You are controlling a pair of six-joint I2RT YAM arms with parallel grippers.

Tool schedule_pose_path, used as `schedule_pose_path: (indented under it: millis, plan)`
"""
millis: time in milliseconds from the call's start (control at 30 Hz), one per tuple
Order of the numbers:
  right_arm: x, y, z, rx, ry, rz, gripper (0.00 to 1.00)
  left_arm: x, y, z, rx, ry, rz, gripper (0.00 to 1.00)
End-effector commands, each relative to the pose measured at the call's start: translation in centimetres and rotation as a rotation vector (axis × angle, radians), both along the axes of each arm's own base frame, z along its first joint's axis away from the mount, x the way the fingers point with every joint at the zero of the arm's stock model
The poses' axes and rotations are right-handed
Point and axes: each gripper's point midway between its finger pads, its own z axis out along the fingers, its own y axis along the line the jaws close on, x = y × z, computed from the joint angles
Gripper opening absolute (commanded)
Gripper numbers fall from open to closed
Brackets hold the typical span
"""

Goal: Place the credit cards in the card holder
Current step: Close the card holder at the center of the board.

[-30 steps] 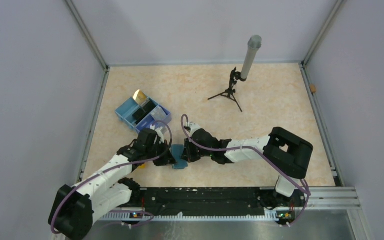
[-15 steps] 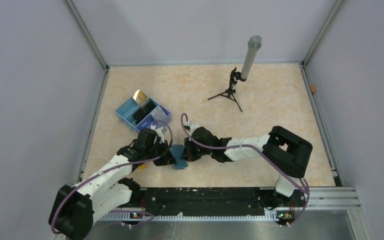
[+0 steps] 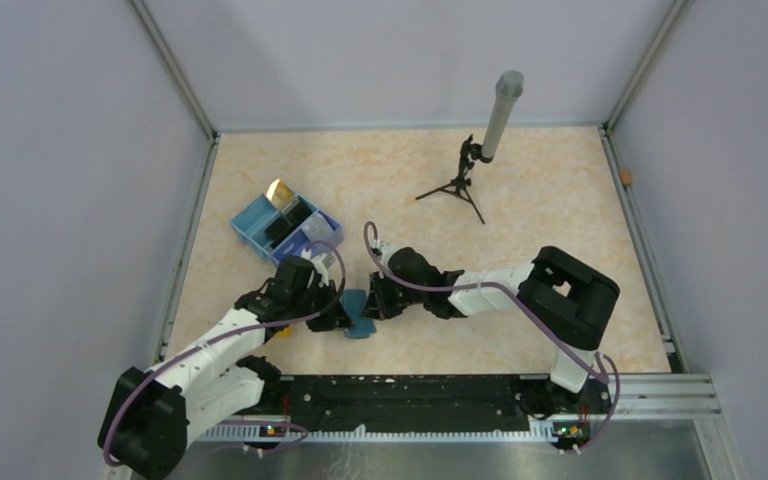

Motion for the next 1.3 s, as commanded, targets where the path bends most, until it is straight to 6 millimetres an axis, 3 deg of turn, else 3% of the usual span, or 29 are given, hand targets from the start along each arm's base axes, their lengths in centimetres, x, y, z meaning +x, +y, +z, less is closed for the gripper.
schedule_pose_path:
  millis: [0,233,500,833,1100,1267]
  plan:
    - [3.3,-0.3,-2.5,-0.027,-0.074,-0.06,0.0,-1.9,-2.2,0.6,-0.101,-0.005,-0.159,0.0]
    - [3.8,-0.6,-4.2,-0.033,-0.046,-0.054,0.0,-2.3,-2.5,0.4,-0.103,0.01,-0.18,0.0]
    - [5.1,-0.6,-4.5,-0.04,-0.03,-0.049,0.0,-2.5,-2.7,0.3,-0.102,0.016,-0.197,0.0]
    - [4.9,-0.2,-6.2,-0.053,0.011,-0.042,0.0,-2.3,-2.9,0.4,-0.103,0.005,-0.208,0.0]
    - [4.4,-1.0,-1.9,-0.006,-0.03,-0.043,0.0,-0.4,0.5,-1.7,0.143,0.048,-0.018,0.0]
    - [3.8,-2.0,0.4,0.015,-0.042,-0.053,0.0,0.5,1.8,-1.8,0.192,0.041,0.057,0.0]
